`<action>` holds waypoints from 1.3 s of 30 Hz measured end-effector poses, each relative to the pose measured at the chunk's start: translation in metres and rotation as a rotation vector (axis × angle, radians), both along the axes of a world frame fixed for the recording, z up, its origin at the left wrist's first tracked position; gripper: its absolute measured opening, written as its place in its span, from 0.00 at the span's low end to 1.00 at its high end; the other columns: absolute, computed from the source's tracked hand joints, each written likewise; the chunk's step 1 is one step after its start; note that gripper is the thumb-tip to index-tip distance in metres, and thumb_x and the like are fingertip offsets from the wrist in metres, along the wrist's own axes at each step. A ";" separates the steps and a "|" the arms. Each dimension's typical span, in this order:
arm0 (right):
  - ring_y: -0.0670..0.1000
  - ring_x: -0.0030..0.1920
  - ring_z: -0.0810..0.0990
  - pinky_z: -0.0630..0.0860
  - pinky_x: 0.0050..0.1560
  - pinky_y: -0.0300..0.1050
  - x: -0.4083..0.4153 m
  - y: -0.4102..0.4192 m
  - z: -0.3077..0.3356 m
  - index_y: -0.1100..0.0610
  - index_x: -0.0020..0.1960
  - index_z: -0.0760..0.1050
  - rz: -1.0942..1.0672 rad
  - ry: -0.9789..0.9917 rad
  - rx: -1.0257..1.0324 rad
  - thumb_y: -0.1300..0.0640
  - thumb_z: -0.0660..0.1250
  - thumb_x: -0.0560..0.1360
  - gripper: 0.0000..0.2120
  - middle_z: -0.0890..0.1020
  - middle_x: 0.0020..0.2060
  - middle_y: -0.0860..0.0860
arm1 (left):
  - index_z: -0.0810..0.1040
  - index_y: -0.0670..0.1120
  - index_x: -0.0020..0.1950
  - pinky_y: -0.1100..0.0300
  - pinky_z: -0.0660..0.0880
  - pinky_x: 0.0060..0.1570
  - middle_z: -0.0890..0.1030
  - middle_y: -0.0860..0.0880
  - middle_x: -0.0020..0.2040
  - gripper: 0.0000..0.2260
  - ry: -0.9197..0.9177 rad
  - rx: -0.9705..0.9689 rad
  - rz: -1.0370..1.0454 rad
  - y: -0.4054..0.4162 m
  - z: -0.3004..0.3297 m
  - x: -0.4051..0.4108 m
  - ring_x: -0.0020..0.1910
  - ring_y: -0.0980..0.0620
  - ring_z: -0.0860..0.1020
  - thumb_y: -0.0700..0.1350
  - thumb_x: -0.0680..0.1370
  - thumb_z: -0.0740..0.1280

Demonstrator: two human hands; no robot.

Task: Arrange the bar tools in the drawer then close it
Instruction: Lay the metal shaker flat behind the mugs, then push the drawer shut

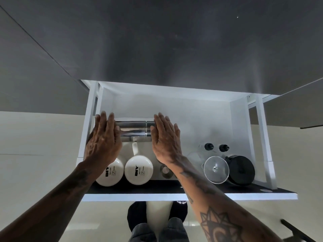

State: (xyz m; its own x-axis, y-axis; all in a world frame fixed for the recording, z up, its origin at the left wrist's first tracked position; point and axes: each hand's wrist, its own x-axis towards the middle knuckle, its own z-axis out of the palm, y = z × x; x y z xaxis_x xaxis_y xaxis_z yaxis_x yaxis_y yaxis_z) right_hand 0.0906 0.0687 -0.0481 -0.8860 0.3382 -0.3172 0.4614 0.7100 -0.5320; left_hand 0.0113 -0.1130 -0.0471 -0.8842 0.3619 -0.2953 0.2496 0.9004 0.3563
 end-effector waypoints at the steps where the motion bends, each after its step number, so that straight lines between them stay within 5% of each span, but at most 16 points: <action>1: 0.50 0.80 0.52 0.47 0.79 0.56 0.003 0.002 0.007 0.52 0.79 0.55 0.007 0.003 0.003 0.48 0.47 0.84 0.25 0.57 0.80 0.50 | 0.54 0.42 0.78 0.45 0.51 0.75 0.52 0.38 0.79 0.26 0.018 0.018 -0.010 0.000 0.005 0.004 0.78 0.41 0.48 0.53 0.82 0.49; 3: 0.48 0.80 0.51 0.47 0.79 0.54 0.018 0.007 0.031 0.52 0.79 0.55 -0.014 0.066 0.005 0.47 0.48 0.84 0.26 0.57 0.80 0.49 | 0.53 0.42 0.78 0.44 0.54 0.74 0.53 0.37 0.78 0.27 0.080 0.042 -0.121 0.001 0.018 0.020 0.78 0.40 0.48 0.50 0.82 0.56; 7: 0.46 0.79 0.54 0.48 0.79 0.51 0.107 0.043 0.077 0.53 0.78 0.59 -0.069 0.181 0.158 0.49 0.52 0.83 0.25 0.59 0.79 0.48 | 0.55 0.44 0.78 0.49 0.55 0.72 0.52 0.44 0.80 0.29 0.055 0.140 -0.133 0.001 0.053 0.078 0.79 0.47 0.49 0.56 0.80 0.49; 13: 0.56 0.74 0.70 0.69 0.68 0.62 0.203 0.104 0.054 0.61 0.71 0.72 -0.088 0.138 0.336 0.48 0.55 0.81 0.25 0.71 0.73 0.55 | 0.65 0.39 0.74 0.40 0.62 0.70 0.61 0.40 0.77 0.28 0.102 0.064 -0.267 0.001 0.053 0.130 0.76 0.41 0.58 0.56 0.81 0.49; 22: 0.52 0.73 0.71 0.72 0.65 0.52 0.186 0.112 0.043 0.56 0.72 0.72 -0.042 0.125 0.377 0.50 0.51 0.81 0.24 0.72 0.73 0.51 | 0.72 0.40 0.70 0.45 0.63 0.70 0.68 0.42 0.73 0.27 0.143 -0.013 -0.246 0.014 0.047 0.114 0.74 0.41 0.63 0.56 0.80 0.50; 39: 0.55 0.69 0.75 0.75 0.64 0.56 0.079 0.166 0.032 0.57 0.71 0.73 -0.061 0.246 0.465 0.50 0.47 0.83 0.25 0.76 0.70 0.53 | 0.71 0.41 0.71 0.44 0.65 0.69 0.71 0.40 0.71 0.28 0.270 -0.065 -0.227 0.068 0.040 0.014 0.73 0.41 0.66 0.56 0.81 0.45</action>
State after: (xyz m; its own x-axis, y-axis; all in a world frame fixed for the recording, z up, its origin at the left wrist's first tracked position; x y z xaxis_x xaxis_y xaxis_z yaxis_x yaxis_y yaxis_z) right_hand 0.1701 0.2350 -0.0165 -0.8899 0.4465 0.0930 0.4102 0.8727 -0.2648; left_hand 0.0250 -0.0453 -0.0072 -0.8328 0.5461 -0.0905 0.5230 0.8299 0.1943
